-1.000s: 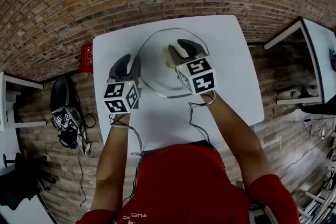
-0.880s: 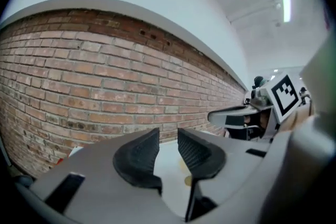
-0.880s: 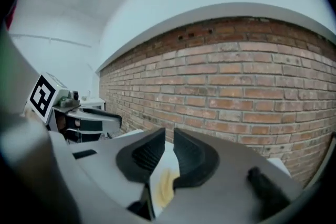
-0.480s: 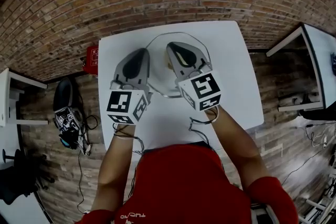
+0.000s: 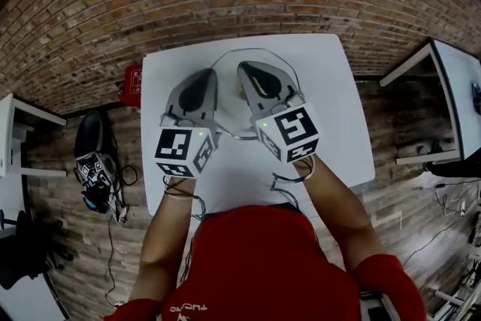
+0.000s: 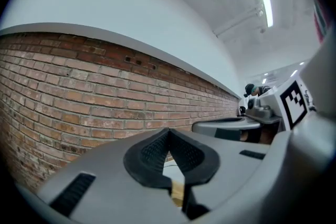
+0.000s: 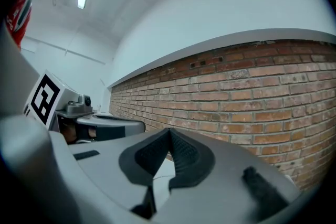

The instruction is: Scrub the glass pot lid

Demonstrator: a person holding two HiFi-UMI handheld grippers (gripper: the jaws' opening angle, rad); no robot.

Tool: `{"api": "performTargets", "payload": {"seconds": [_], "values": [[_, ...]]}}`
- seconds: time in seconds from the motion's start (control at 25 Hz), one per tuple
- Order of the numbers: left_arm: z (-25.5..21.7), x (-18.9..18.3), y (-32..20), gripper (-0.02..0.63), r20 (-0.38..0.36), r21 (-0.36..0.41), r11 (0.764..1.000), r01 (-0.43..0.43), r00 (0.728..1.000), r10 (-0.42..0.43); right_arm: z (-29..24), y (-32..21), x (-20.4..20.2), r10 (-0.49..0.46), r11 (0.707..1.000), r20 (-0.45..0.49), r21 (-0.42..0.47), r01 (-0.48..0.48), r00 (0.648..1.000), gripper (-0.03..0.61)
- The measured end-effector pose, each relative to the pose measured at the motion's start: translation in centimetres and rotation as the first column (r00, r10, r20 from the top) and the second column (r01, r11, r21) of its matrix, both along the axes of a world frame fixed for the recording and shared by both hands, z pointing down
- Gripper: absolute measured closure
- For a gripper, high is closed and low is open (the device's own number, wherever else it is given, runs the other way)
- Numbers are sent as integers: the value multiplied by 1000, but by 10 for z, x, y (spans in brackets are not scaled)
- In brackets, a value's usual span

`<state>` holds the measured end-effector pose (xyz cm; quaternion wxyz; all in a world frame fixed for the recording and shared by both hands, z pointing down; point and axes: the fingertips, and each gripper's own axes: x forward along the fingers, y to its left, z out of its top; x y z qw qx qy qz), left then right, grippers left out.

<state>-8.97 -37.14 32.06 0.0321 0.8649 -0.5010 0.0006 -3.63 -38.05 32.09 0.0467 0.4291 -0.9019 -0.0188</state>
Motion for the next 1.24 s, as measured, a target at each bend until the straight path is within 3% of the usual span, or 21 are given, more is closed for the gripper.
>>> {"api": "performTargets", "payload": {"seconds": [1.24], "values": [[0, -3, -3, 597, -44, -23, 1000, 15, 999, -16, 10, -4, 7, 18, 999, -26, -37, -19, 999, 549]]}}
